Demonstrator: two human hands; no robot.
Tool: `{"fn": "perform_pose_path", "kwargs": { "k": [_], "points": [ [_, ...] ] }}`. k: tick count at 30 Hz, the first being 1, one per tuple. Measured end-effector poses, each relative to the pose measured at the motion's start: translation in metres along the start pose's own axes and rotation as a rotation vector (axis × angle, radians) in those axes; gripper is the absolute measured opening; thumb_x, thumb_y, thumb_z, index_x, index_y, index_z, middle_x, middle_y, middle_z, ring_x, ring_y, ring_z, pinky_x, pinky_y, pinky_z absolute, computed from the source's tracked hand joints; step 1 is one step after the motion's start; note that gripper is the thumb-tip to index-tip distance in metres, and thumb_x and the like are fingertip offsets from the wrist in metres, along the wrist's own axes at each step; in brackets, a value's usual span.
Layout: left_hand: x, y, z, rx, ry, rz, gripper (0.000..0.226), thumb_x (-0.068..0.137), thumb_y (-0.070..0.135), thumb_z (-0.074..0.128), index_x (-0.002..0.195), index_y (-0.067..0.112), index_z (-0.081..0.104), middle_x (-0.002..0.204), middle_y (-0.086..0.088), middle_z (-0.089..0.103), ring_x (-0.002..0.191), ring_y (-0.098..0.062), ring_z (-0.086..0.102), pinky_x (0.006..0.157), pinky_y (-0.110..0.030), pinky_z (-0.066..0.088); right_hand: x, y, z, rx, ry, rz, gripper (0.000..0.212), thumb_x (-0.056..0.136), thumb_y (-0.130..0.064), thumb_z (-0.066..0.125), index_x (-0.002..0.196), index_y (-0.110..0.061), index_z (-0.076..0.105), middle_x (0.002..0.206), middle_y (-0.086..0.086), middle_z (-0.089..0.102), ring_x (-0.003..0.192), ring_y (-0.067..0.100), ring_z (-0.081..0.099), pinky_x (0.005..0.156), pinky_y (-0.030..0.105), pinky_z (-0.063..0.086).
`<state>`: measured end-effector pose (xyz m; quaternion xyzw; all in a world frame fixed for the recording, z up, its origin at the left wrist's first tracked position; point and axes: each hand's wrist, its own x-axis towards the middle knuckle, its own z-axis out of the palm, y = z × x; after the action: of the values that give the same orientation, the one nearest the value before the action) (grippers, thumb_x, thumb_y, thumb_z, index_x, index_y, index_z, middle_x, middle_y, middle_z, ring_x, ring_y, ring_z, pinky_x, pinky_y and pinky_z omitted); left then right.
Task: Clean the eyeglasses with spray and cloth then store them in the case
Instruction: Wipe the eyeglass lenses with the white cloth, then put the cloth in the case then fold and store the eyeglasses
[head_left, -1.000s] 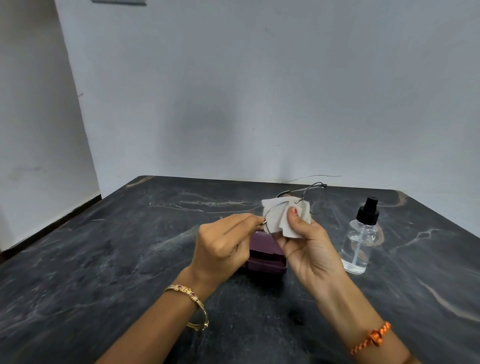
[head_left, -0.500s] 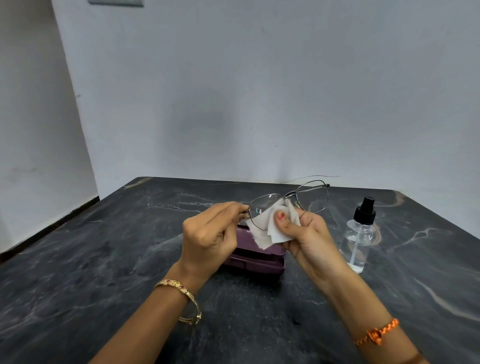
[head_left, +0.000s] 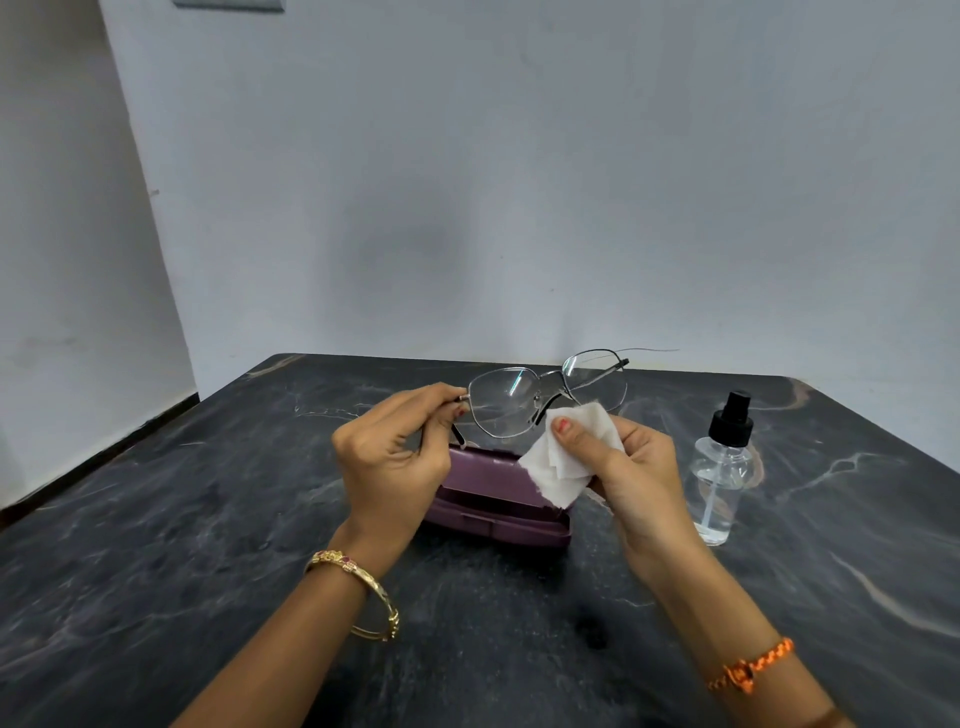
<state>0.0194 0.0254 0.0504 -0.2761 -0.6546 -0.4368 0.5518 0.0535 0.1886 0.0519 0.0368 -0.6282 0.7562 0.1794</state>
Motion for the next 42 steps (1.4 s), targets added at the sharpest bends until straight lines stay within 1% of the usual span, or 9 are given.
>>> {"fn": "perform_pose_path", "kwargs": {
  "k": [4, 7, 10, 15, 19, 23, 27, 34, 42],
  "points": [
    [0.000, -0.001, 0.001, -0.002, 0.004, -0.014, 0.013, 0.070, -0.012, 0.067, 0.080, -0.005, 0.071, 0.078, 0.001, 0.064, 0.070, -0.008, 0.063, 0.063, -0.010, 0.052, 0.005, 0.003, -0.007, -0.255, 0.084, -0.082, 0.017, 0.077, -0.011, 0.068, 0.060, -0.013, 0.068, 0.054, -0.001, 0.066, 0.053, 0.007, 0.059, 0.050, 0.020, 0.047],
    [0.000, -0.002, 0.001, 0.007, 0.014, -0.024, 0.014, 0.069, -0.013, 0.067, 0.081, -0.006, 0.070, 0.078, 0.001, 0.064, 0.072, -0.006, 0.062, 0.066, -0.005, 0.050, 0.007, 0.010, -0.016, -0.820, 0.181, -0.295, 0.019, 0.078, -0.021, 0.066, 0.063, -0.010, 0.065, 0.053, 0.007, 0.061, 0.050, 0.012, 0.052, 0.047, 0.021, 0.037],
    [-0.001, -0.004, 0.000, 0.020, 0.010, -0.028, 0.017, 0.068, -0.016, 0.068, 0.082, -0.007, 0.070, 0.080, 0.000, 0.063, 0.075, -0.004, 0.061, 0.068, -0.002, 0.048, 0.008, 0.016, -0.023, -1.149, 0.172, -0.481, 0.011, 0.082, -0.018, 0.062, 0.086, -0.009, 0.066, 0.071, 0.011, 0.066, 0.064, 0.029, 0.060, 0.053, 0.032, 0.042],
    [-0.001, -0.006, -0.001, 0.036, 0.024, -0.028, 0.015, 0.068, -0.014, 0.069, 0.082, -0.007, 0.070, 0.079, 0.000, 0.062, 0.074, -0.003, 0.060, 0.068, -0.002, 0.048, 0.015, 0.016, -0.032, -1.117, 0.273, -0.555, 0.014, 0.084, -0.015, 0.062, 0.092, -0.005, 0.065, 0.080, 0.016, 0.067, 0.067, 0.033, 0.061, 0.056, 0.027, 0.035],
    [0.000, -0.006, -0.001, 0.052, 0.031, -0.026, 0.016, 0.067, -0.014, 0.070, 0.083, -0.008, 0.069, 0.081, 0.000, 0.062, 0.075, -0.004, 0.059, 0.069, -0.004, 0.049, 0.017, 0.018, -0.038, -1.173, 0.279, -0.483, 0.016, 0.085, -0.022, 0.059, 0.091, -0.008, 0.064, 0.077, 0.013, 0.068, 0.071, 0.033, 0.061, 0.055, 0.028, 0.032],
    [0.001, -0.007, -0.002, 0.070, 0.030, -0.014, 0.017, 0.067, -0.015, 0.070, 0.082, -0.008, 0.069, 0.082, -0.001, 0.061, 0.076, -0.002, 0.058, 0.070, -0.002, 0.048, 0.018, 0.022, -0.042, -1.225, 0.210, -0.326, 0.024, 0.086, -0.034, 0.057, 0.086, -0.011, 0.065, 0.076, 0.011, 0.069, 0.078, 0.031, 0.063, 0.056, 0.029, 0.035],
    [0.000, -0.008, -0.002, 0.079, 0.015, -0.004, 0.017, 0.067, -0.015, 0.070, 0.082, -0.008, 0.070, 0.081, 0.000, 0.061, 0.075, -0.002, 0.057, 0.070, -0.001, 0.047, 0.020, 0.026, -0.046, -1.293, 0.159, -0.234, 0.021, 0.084, -0.032, 0.057, 0.087, -0.013, 0.066, 0.083, 0.008, 0.070, 0.084, 0.029, 0.063, 0.058, 0.028, 0.035],
    [-0.001, -0.009, -0.002, 0.091, -0.025, 0.010, 0.019, 0.066, -0.018, 0.070, 0.081, -0.008, 0.070, 0.081, 0.000, 0.061, 0.075, -0.004, 0.059, 0.069, 0.000, 0.046, 0.020, 0.032, -0.042, -1.447, 0.092, -0.191, 0.025, 0.084, -0.029, 0.055, 0.105, -0.016, 0.061, 0.100, 0.009, 0.069, 0.098, 0.029, 0.061, 0.067, 0.030, 0.039],
    [-0.001, -0.006, -0.001, 0.085, -0.024, 0.017, 0.017, 0.066, -0.017, 0.070, 0.081, -0.008, 0.070, 0.080, 0.000, 0.062, 0.075, -0.009, 0.060, 0.069, -0.002, 0.047, 0.016, 0.033, -0.033, -1.493, 0.054, -0.209, 0.027, 0.086, -0.027, 0.054, 0.111, -0.018, 0.061, 0.120, 0.003, 0.054, 0.110, 0.024, 0.049, 0.084, 0.030, 0.040]
  ]
}}
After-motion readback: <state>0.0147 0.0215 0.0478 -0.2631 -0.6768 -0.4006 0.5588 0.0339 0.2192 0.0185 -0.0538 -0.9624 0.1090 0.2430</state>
